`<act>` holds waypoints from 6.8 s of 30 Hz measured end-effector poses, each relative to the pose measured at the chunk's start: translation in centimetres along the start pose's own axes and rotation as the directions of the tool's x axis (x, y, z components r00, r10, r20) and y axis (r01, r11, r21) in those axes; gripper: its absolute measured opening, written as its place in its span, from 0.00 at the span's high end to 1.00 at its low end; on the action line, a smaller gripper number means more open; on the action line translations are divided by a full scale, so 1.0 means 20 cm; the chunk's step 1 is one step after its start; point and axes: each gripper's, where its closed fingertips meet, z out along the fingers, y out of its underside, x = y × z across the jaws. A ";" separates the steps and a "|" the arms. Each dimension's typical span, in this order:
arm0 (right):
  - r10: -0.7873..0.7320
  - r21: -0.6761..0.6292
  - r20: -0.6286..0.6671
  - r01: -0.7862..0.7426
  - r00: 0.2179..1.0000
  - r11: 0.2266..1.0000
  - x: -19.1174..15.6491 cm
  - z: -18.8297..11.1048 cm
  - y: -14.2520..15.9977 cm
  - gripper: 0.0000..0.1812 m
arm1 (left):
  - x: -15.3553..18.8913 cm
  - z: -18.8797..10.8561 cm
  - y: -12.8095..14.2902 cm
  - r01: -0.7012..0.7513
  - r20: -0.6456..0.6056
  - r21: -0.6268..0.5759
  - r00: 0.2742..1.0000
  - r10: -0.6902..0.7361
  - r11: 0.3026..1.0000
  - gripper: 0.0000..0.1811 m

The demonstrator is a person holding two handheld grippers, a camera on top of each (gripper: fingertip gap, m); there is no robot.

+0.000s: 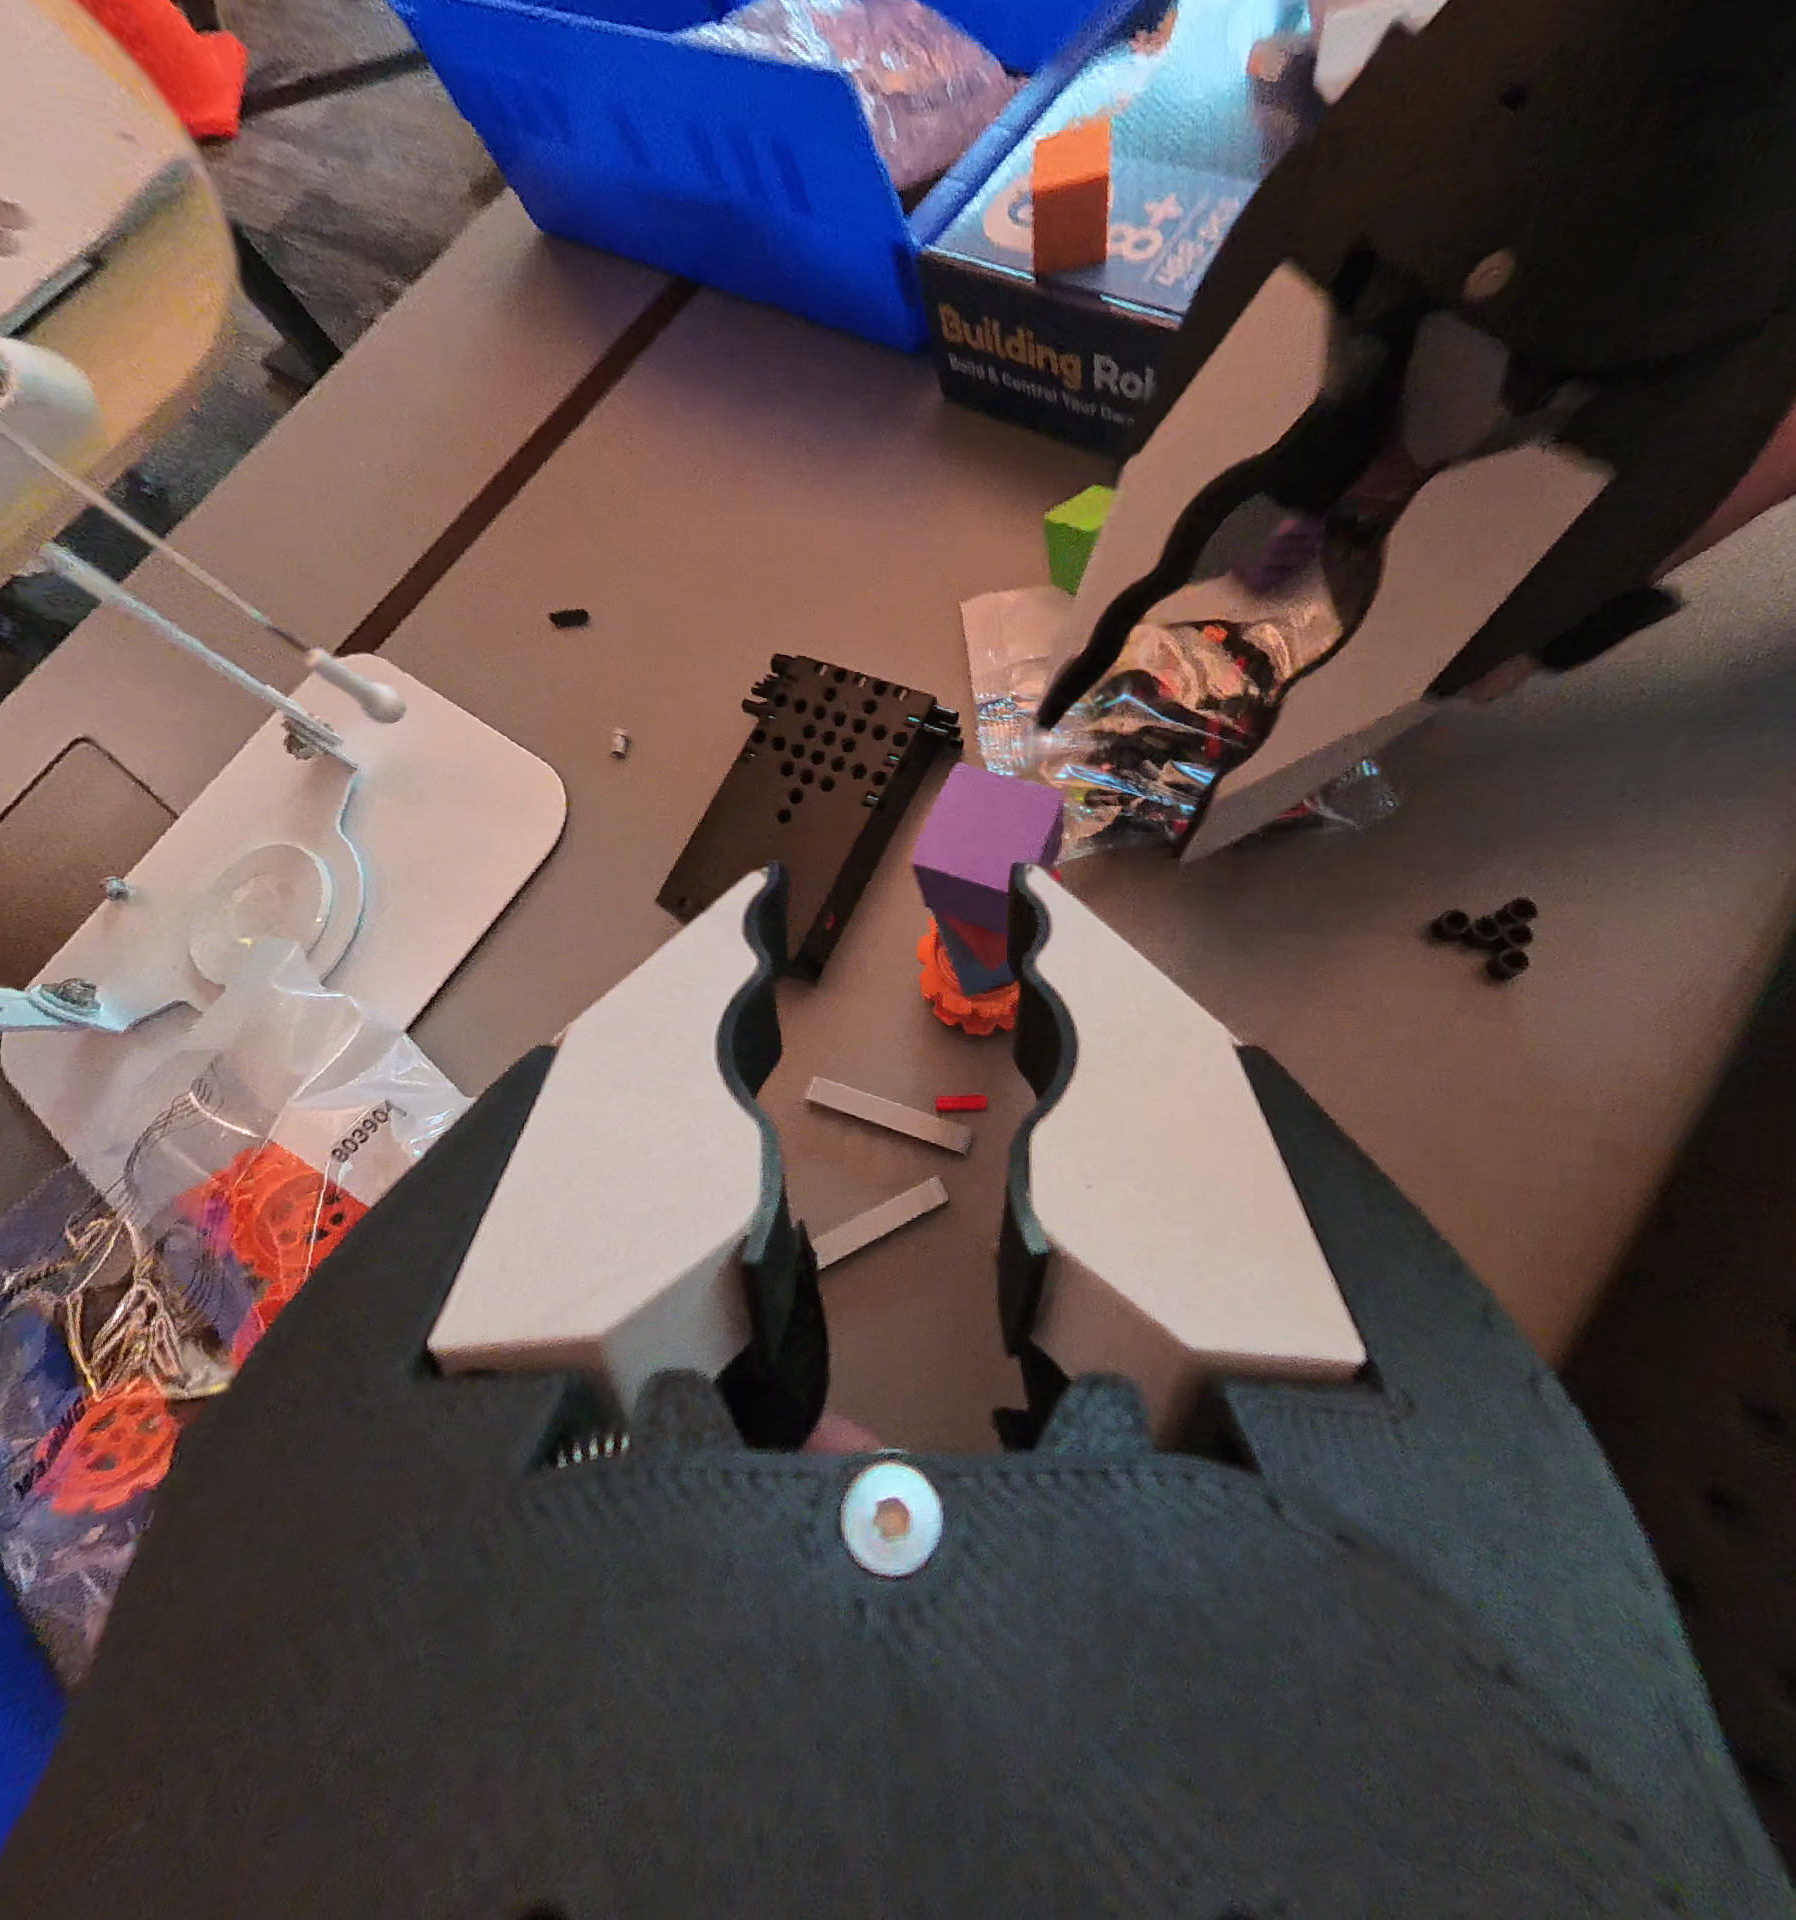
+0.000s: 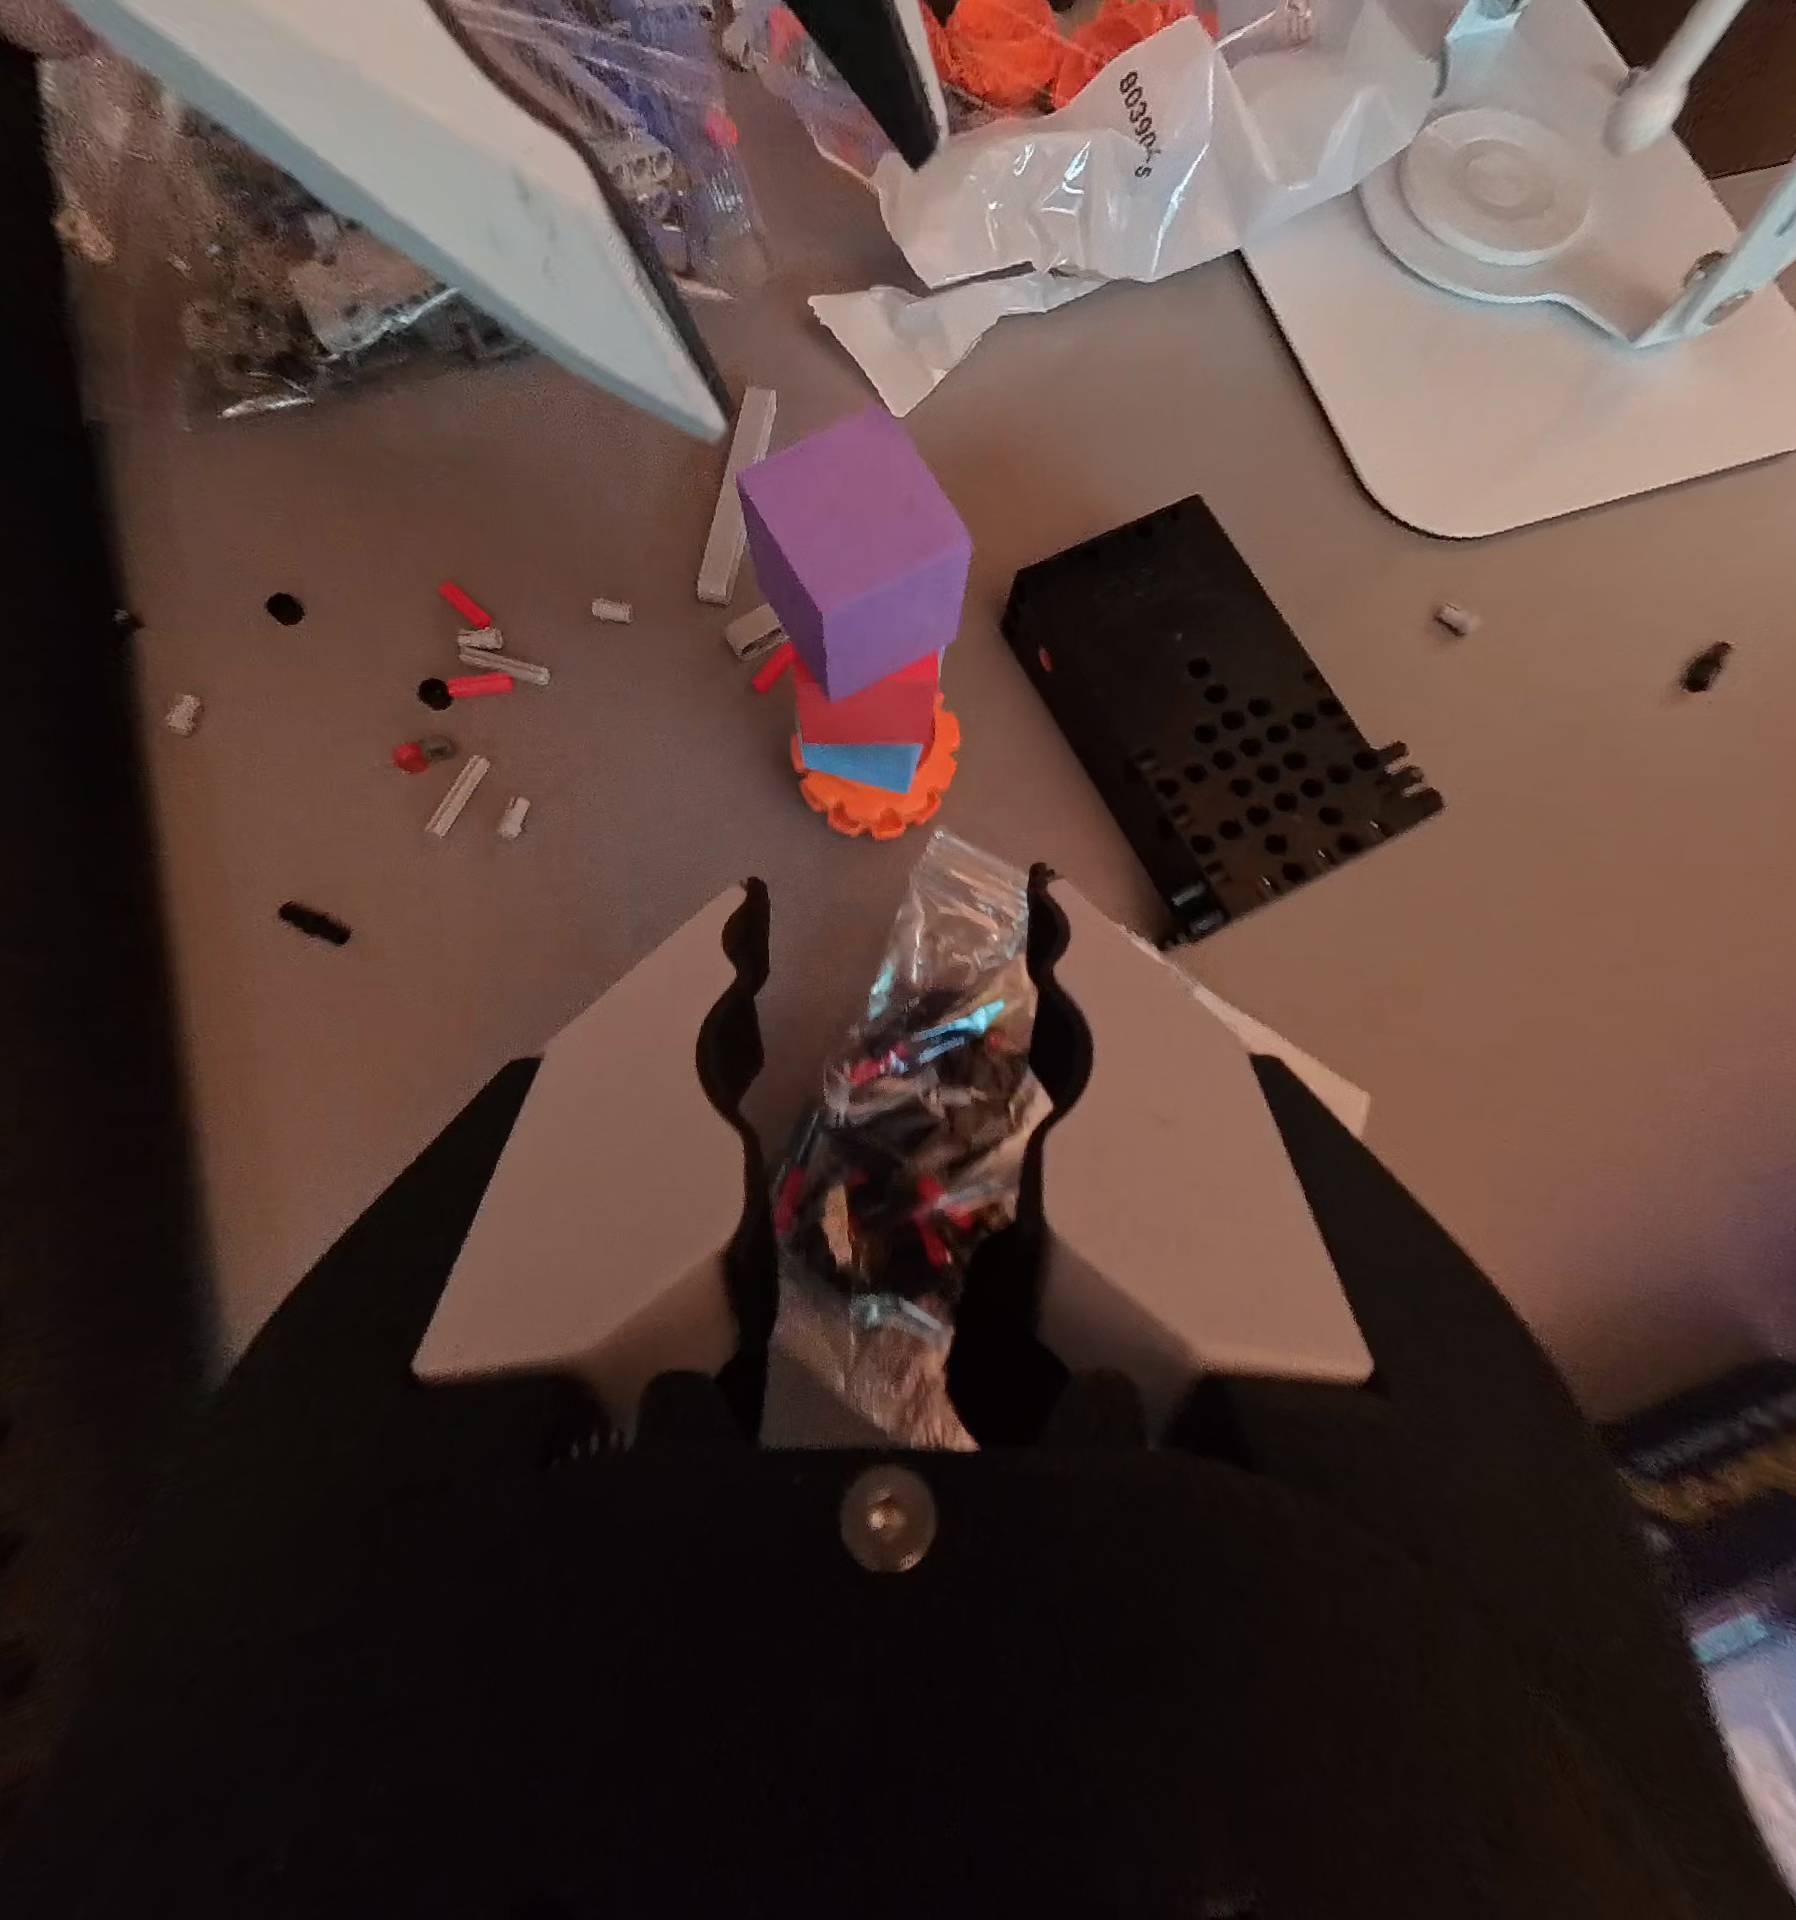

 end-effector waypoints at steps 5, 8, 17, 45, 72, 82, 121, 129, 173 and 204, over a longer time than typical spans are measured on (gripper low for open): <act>0.046 0.059 -0.085 -0.041 0.995 0.997 0.19 -0.30 -0.01 0.75 | -0.06 -0.04 0.00 0.106 -0.021 0.114 0.994 -0.104 0.988 0.78; 0.126 0.092 -0.203 -0.109 0.971 0.990 0.42 -0.50 0.03 0.76 | -0.12 -0.02 0.03 0.134 0.002 0.128 0.991 -0.135 0.983 0.78; 0.214 -0.132 -0.414 -0.291 0.885 0.948 0.86 -0.53 0.42 0.75 | -0.15 0.07 0.09 0.146 0.033 0.105 0.988 -0.150 0.984 0.80; -0.204 0.004 0.077 0.204 0.976 0.979 -0.03 -0.12 -0.38 0.84 | -0.31 0.04 0.14 0.229 0.132 0.172 0.958 -0.253 0.958 0.85; -0.181 -0.031 0.074 0.183 0.981 0.983 -0.01 -0.05 -0.35 0.81 | -0.30 0.05 0.14 0.240 0.113 0.180 0.958 -0.262 0.954 0.84; -0.111 0.050 -0.013 0.112 0.994 0.992 0.09 -0.36 -0.29 0.79 | -0.24 0.05 0.13 0.210 0.078 0.157 0.971 -0.224 0.965 0.83; -0.160 -0.208 0.218 0.206 0.963 0.956 -0.09 0.23 -0.02 0.83 | 0.08 0.24 0.45 0.036 -0.166 -0.225 0.983 -0.075 0.974 0.83; -0.122 -0.187 0.254 0.172 0.959 0.967 -0.08 0.23 -0.03 0.79 | 0.13 0.25 0.45 -0.020 -0.200 -0.228 0.979 -0.026 0.973 0.83; -0.321 -0.074 0.226 0.345 0.920 0.936 -0.18 0.18 0.03 0.92 | 0.25 0.20 0.46 -0.316 -0.109 -0.251 0.949 0.297 0.915 0.82; -0.295 -0.031 0.219 0.309 0.930 0.951 -0.16 0.14 0.04 0.93 | 0.26 0.23 0.41 -0.360 0.002 -0.186 0.930 0.367 0.914 0.80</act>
